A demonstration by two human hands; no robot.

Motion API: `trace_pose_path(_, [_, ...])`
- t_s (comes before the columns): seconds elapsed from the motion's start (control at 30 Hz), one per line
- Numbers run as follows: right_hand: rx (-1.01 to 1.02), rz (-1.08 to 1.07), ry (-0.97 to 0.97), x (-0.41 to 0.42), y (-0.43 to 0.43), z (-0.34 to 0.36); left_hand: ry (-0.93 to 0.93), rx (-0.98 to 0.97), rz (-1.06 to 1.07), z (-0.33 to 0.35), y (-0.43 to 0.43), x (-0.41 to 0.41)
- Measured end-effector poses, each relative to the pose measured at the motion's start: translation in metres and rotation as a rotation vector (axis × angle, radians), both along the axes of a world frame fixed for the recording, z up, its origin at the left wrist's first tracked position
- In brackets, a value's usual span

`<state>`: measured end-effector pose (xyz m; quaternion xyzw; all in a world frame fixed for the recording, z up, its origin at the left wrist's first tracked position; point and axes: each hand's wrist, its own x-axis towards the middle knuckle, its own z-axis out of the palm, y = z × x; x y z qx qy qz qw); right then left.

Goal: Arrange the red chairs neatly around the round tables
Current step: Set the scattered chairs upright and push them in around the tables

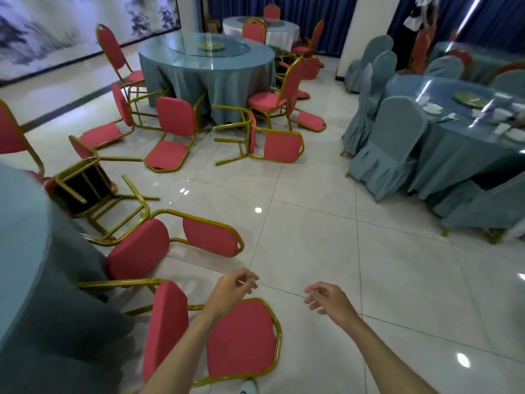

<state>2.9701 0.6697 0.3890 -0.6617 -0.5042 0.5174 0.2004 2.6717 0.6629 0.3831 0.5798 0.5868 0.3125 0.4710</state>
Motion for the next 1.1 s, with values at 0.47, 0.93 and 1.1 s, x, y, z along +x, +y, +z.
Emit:
trace_pose_path(0.47, [-0.027, 0.224, -0.014, -0.042, 0.21, -0.011, -0.069, -0.007, 0.228, 0.001, 0.146, -0.034])
trace_pose_path(0.93, [-0.211, 0.799, 0.048, -0.132, 0.398, -0.072, -0.049, -0.102, 0.883, -0.021, 0.205, -0.028])
trace_pose_path(1.1, [-0.254, 0.97, 0.029, -0.143, 0.427, -0.093, -0.07, -0.134, 1.09, -0.026, 0.196, 0.008])
